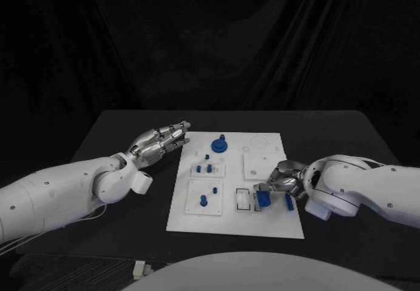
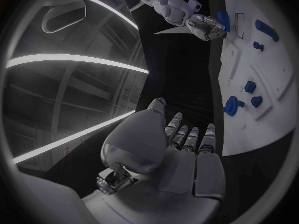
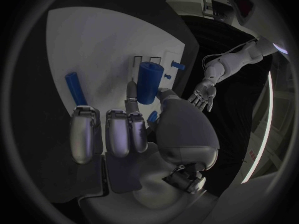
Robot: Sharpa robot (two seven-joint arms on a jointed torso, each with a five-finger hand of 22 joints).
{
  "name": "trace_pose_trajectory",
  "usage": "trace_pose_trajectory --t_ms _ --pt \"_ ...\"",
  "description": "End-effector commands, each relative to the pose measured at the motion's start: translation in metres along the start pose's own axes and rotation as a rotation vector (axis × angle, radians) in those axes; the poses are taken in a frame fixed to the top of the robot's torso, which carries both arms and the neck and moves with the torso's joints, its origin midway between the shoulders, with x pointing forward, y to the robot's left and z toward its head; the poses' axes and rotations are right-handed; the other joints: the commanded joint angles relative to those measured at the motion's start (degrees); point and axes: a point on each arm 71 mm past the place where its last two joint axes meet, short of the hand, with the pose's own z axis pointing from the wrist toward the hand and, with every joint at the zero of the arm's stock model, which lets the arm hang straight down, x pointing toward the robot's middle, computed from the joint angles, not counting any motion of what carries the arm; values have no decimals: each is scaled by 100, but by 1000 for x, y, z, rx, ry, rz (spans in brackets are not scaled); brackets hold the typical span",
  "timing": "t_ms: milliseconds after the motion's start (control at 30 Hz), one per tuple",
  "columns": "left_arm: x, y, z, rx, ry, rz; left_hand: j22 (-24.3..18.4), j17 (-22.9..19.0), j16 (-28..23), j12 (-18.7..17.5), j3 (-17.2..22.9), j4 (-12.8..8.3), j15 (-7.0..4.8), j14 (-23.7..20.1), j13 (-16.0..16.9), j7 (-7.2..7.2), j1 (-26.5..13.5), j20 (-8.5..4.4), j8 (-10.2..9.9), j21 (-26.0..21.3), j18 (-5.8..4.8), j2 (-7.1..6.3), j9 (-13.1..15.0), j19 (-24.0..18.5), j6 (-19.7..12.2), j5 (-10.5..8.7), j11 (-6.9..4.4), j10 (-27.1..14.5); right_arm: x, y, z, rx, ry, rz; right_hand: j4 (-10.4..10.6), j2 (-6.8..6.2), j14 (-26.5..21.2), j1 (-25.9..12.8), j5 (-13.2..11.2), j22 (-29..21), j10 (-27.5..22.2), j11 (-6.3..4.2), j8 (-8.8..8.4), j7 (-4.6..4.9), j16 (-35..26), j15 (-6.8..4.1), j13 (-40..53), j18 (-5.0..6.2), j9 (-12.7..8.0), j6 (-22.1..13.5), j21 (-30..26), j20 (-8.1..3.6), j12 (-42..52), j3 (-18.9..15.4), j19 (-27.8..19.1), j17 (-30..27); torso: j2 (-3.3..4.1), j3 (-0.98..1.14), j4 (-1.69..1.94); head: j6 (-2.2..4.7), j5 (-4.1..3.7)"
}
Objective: Assemble the parts on the task board
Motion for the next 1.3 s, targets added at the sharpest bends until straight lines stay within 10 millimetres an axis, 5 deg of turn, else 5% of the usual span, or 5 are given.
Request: trace_pose_trajectory --t_ms 33,367,467,900,1300 --pt "2 0 1 12 9 -14 -4 -9 -21 18 10 -23 51 -2 9 25 -44 27 28 24 59 17 3 1 -1 -15 27 3 -1 3 -1 -14 -14 160 -1127 7 430 -59 570 1311 656 -81 157 -27 -19 -39 1510 -74 858 -17 -16 -53 15 1225 343 380 11 -3 2 -1 11" --pt "2 0 1 11 11 -16 -4 -9 -21 18 10 -23 51 -2 9 25 -44 27 28 24 59 17 3 1 -1 -15 27 3 1 13 2 -51 -27 110 -1145 1 424 -136 304 1304 656 -68 184 -10 -28 -30 1510 -69 945 -152 -36 -48 15 1318 332 350 16 3 -11 -1 65" --pt "3 0 2 10 13 -17 -4 -9 -21 18 10 -23 51 -2 9 25 -44 27 28 24 59 17 3 1 -1 -15 27 3 2 16 4 -61 -36 75 -1102 12 421 -231 -119 1300 656 -52 164 7 -32 -15 1510 -67 948 -204 -46 -35 15 1320 326 331 12 2 -17 -1 69" --pt "4 0 3 9 19 -20 -11 -9 -21 17 20 -34 59 -2 8 26 -46 31 27 23 58 17 2 -1 -8 -10 28 1 7 21 9 -77 -54 -41 -1027 18 414 -345 -1067 1291 656 5 29 74 -40 32 1510 -60 840 -323 -74 7 15 1219 313 286 9 -1 -9 -1 89" --pt "4 1 3 9 20 -20 -10 -9 -21 16 26 -38 65 -2 7 25 -48 33 24 23 57 19 0 0 -20 -9 26 -3 16 21 13 -56 -2 -85 -992 27 403 -377 -1171 1282 656 16 5 86 -66 40 1510 -53 815 -337 -101 15 15 1186 301 223 -3 0 -3 -1 106"
